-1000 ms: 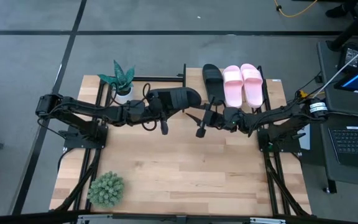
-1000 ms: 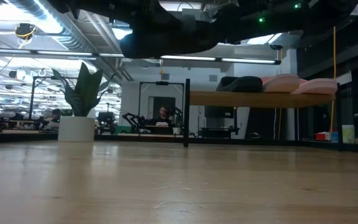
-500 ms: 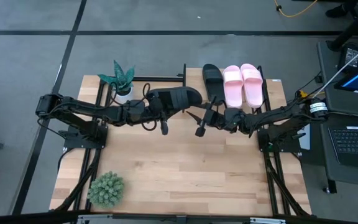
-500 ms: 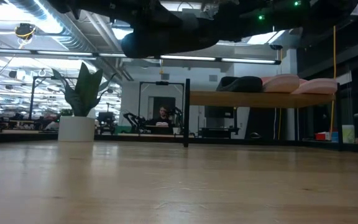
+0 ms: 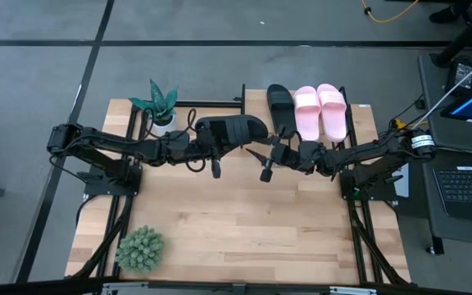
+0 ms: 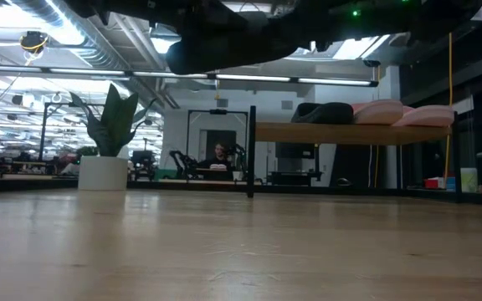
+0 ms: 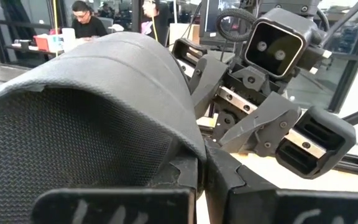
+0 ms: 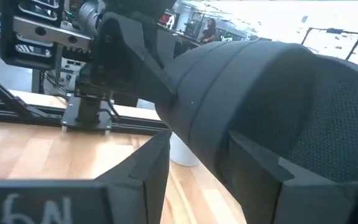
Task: Pick and place slides into the shelf
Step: Put the black slide on the shelf
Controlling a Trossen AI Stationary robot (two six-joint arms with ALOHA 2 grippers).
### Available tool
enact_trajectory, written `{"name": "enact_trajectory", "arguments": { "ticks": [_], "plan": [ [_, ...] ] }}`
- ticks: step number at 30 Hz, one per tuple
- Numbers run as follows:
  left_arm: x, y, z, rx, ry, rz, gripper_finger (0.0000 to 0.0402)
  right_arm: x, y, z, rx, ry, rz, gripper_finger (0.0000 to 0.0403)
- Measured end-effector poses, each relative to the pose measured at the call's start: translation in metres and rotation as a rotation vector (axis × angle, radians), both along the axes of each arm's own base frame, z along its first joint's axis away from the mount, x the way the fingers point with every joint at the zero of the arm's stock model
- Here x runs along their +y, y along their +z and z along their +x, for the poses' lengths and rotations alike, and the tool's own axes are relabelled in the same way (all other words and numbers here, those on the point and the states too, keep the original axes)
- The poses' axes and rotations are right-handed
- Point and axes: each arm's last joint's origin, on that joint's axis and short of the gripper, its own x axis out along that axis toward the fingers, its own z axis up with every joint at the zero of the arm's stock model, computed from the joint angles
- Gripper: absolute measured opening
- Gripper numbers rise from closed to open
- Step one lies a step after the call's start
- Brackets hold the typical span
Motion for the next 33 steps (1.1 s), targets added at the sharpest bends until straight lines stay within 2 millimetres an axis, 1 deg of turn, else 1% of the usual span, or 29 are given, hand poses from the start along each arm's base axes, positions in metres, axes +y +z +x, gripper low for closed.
{"name": "enact_trajectory", "arguments": {
  "ticks": [3,6,9,13,15,23,33],
  "plan": [
    [0.000,0.000,0.000,0.000,-0.006,0.000,0.0001,0.000,0.000,0.000,-0.006,0.003,0.017,0.0156],
    [-0.001,0.000,0.000,-0.003,-0.020,-0.001,0.0001,0.000,0.000,0.000,-0.008,0.008,0.022,0.0138],
    [-0.001,0.000,0.000,-0.004,-0.027,-0.001,0.0001,0.000,0.000,0.000,-0.008,0.017,0.023,0.0100],
    [-0.001,0.000,0.000,0.001,-0.036,0.000,0.0003,0.000,0.000,0.000,-0.007,0.021,0.022,0.0032],
    [-0.001,0.000,0.000,0.002,-0.042,0.010,0.0008,0.001,0.000,0.000,-0.007,0.024,0.022,0.0014],
    [-0.001,0.000,0.000,0.029,-0.043,0.121,0.0019,0.001,0.001,-0.002,0.003,0.033,0.017,0.0010],
    [-0.002,-0.005,0.000,0.094,-0.051,0.123,0.0022,0.001,0.007,-0.011,0.040,0.036,0.017,0.0008]
  ]
}}
